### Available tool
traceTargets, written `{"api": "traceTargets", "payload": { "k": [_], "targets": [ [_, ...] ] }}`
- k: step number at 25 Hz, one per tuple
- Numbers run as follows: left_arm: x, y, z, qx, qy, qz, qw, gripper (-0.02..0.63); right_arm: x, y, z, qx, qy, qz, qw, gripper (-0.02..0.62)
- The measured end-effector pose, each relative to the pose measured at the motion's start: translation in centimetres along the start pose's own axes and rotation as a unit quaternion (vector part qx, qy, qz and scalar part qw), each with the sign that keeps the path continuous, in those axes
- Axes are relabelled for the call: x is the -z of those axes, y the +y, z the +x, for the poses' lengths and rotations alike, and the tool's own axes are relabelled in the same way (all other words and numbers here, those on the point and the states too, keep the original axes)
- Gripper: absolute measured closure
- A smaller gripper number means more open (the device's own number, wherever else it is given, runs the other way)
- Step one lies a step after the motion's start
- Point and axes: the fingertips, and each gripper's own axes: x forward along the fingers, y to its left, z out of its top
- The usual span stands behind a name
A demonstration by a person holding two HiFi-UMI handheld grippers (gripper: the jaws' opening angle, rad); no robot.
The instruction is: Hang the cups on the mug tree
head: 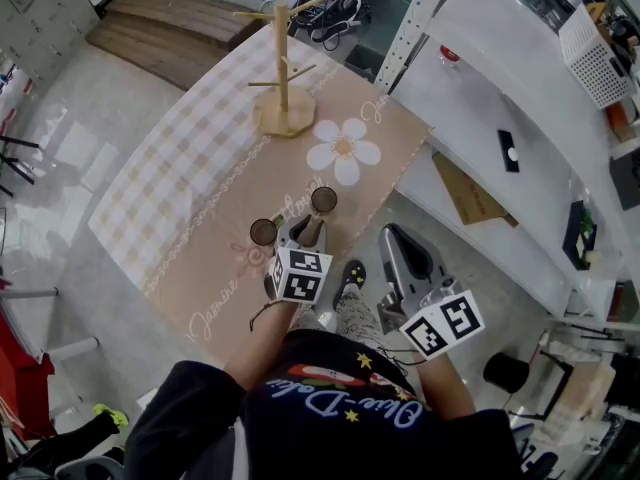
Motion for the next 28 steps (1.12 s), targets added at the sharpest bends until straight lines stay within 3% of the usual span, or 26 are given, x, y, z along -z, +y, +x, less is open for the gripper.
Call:
{"api": "traceTargets", "payload": {
  "k": [12,18,28],
  "targets": [
    [-0.1,0.2,0.7,-0.012,0.009,-0.001,0.9999,0.502,-0.3,-1.0,-0.3,0.007,-0.002,0.002,1.000,0.569],
    [-0.1,0.5,0.8,-0.030,0.013,0.015,0.9994,0.554,0.0,-1.3,-0.6,0.012,0.000,0.005,1.000,0.569],
    [-0.5,0.4,0.6,-0.031,0.004,0.023,0.9992,0.560,0.2,-1.3,-0.5,0.010,0.004,0.008,1.000,0.569]
  ]
}}
